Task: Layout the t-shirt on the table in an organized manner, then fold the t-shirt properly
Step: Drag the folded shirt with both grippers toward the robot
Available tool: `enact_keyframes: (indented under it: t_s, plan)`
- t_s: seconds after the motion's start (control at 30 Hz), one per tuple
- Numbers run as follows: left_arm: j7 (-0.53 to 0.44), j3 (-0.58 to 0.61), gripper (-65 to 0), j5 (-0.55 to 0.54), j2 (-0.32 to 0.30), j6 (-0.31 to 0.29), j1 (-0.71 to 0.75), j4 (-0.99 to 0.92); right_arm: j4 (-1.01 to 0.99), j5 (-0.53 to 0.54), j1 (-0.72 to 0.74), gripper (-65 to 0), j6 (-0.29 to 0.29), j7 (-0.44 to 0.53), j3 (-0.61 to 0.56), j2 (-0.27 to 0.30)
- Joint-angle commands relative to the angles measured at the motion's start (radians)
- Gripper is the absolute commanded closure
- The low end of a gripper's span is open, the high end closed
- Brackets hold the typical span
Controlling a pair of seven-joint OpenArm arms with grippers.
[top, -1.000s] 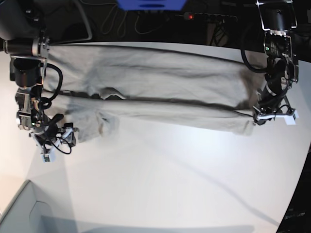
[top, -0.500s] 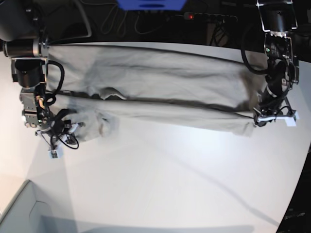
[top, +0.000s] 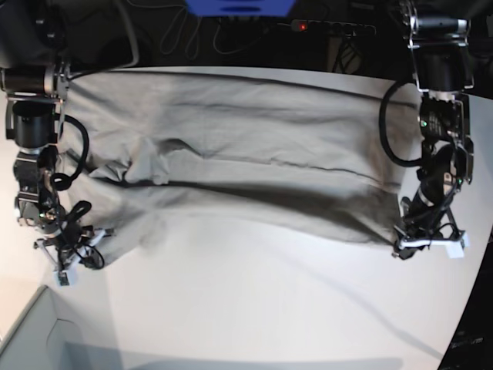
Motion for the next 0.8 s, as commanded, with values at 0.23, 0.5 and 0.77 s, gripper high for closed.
enact_keyframes:
  t_s: [0.23,0.5,0.77]
  plan:
    - [-0.015,0.009,-0.1,-0.009,-0.015,-0.008,-0.12,-0.075,0.227,0.01,-0.055,0.0,0.001,0.023,0.089,0.011]
    - [-0.018,0.009,-0.1,-0.009,-0.015,-0.01,-0.125,-0.093,0.426,0.014,-0.172,0.0,0.001,0.023,0.163,-0.03]
    - [-0.018,0.005,-0.1,-0.009,-0.015,-0.01,-0.077,-0.079,0.696,0.014,-0.394,0.0,0.001,0.025,0.175,-0.085]
